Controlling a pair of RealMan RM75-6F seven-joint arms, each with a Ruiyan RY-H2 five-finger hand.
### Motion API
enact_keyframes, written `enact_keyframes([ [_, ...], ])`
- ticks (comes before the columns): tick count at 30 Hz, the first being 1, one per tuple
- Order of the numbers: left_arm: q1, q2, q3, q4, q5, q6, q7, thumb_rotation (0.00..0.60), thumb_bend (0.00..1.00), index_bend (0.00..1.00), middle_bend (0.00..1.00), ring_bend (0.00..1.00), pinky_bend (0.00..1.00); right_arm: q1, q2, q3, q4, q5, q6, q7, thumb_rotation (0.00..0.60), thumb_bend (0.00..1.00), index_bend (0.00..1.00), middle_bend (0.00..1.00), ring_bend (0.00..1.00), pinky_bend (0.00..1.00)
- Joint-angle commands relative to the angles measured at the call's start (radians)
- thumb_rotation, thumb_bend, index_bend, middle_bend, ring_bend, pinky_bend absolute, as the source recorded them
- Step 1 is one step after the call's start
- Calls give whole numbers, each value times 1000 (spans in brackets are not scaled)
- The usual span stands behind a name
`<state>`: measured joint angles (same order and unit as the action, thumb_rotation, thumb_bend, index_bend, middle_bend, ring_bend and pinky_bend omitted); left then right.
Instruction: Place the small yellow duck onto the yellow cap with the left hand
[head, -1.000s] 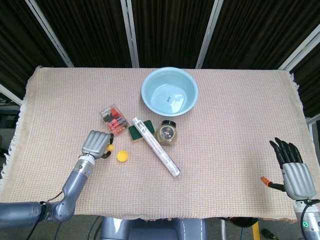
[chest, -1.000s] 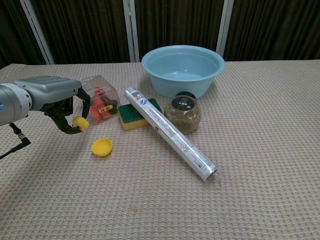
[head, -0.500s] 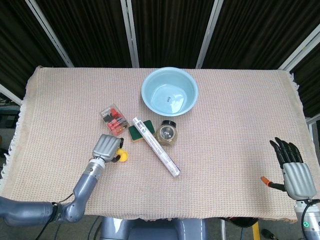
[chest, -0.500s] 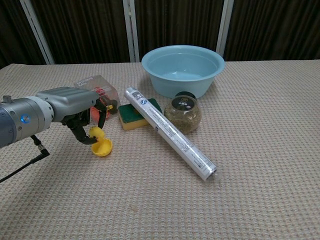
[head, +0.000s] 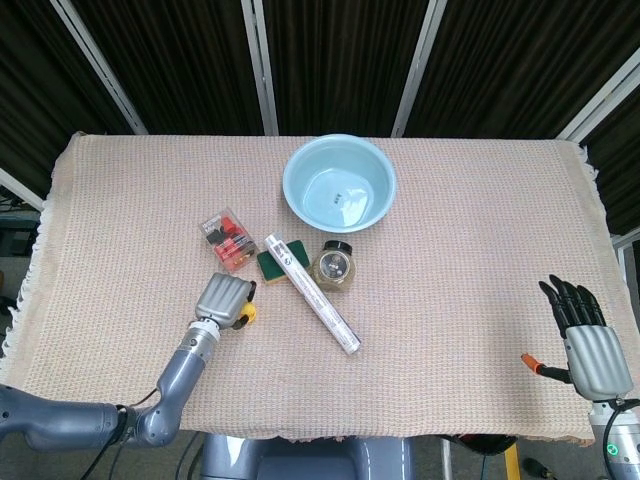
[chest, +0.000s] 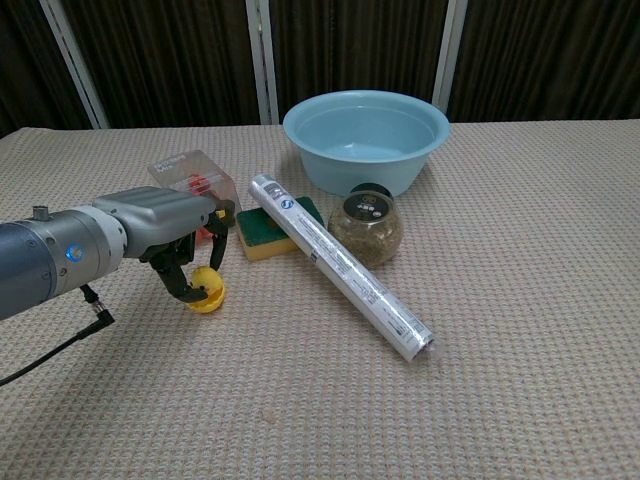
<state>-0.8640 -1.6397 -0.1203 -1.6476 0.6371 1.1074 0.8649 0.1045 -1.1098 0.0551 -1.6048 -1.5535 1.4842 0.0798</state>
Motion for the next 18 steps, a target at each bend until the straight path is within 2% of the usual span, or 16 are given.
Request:
enact_keyframes([
  [1, -4, 3, 5, -4, -10, 5, 12, 600, 315, 498, 1000, 885, 689, -1, 0, 0, 0, -1, 3, 0, 600, 48, 24, 0, 0, 31],
  [9, -10, 19, 14, -16, -14, 5, 20, 600, 254, 385, 1000, 874, 688, -2, -5, 2, 2, -7, 12, 0, 600, 48, 24, 0, 0, 31],
  [18, 10, 33, 2, -53, 45, 39, -44, 600, 224, 354, 978, 832, 681, -3, -4, 1, 3, -7, 12, 0, 600, 48, 24, 0, 0, 31],
])
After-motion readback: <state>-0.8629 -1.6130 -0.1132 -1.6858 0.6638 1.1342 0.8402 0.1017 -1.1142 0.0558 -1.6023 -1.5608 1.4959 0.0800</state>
